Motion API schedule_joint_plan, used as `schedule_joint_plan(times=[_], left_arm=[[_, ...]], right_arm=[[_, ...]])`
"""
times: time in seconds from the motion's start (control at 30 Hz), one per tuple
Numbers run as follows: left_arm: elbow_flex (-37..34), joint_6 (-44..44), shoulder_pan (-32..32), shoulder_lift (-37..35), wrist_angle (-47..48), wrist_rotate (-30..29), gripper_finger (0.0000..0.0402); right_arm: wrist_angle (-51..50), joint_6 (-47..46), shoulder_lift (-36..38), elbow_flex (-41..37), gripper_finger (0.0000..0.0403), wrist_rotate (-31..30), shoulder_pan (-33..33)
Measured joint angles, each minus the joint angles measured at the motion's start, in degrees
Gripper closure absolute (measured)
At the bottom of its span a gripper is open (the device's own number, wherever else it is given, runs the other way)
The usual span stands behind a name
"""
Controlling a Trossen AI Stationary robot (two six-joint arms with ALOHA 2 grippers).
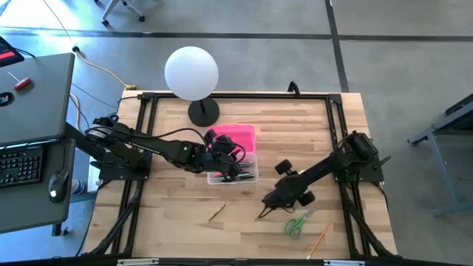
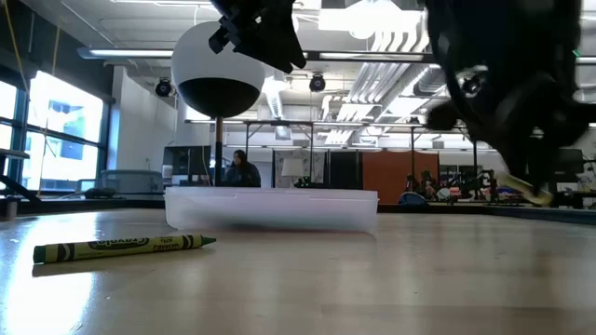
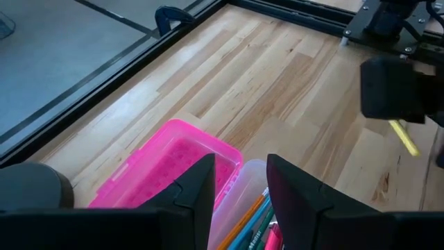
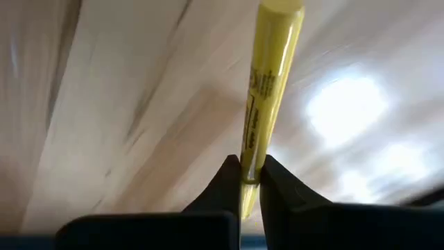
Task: Pick & place school supplies into a supply box
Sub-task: Put the yellow pen into the pink supply box
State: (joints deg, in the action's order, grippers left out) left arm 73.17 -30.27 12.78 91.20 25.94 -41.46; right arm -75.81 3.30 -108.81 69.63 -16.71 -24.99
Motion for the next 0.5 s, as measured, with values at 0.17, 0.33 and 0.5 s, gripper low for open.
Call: schedule_joint_plan(times=[0.17,0.33,0.5], left_arm=[[0.0,-0.04,1.41,-1.83,1.19,2.65,0.0241],[0.02,0.23,6.37,-4.86,1.07,-4.08,0.0241],[-0.05,0.44,12.47,-6.6,2.04,-15.32,0.0241]], right_arm=[[3.81,-0.24,0.04,8.52,0.038,-9.9,1.0],[14.32,4.09,0.07,13.37,0.0382,-19.68,3.7],[37.03,12.0,0.11,12.12,0.039,-16.44,9.67]])
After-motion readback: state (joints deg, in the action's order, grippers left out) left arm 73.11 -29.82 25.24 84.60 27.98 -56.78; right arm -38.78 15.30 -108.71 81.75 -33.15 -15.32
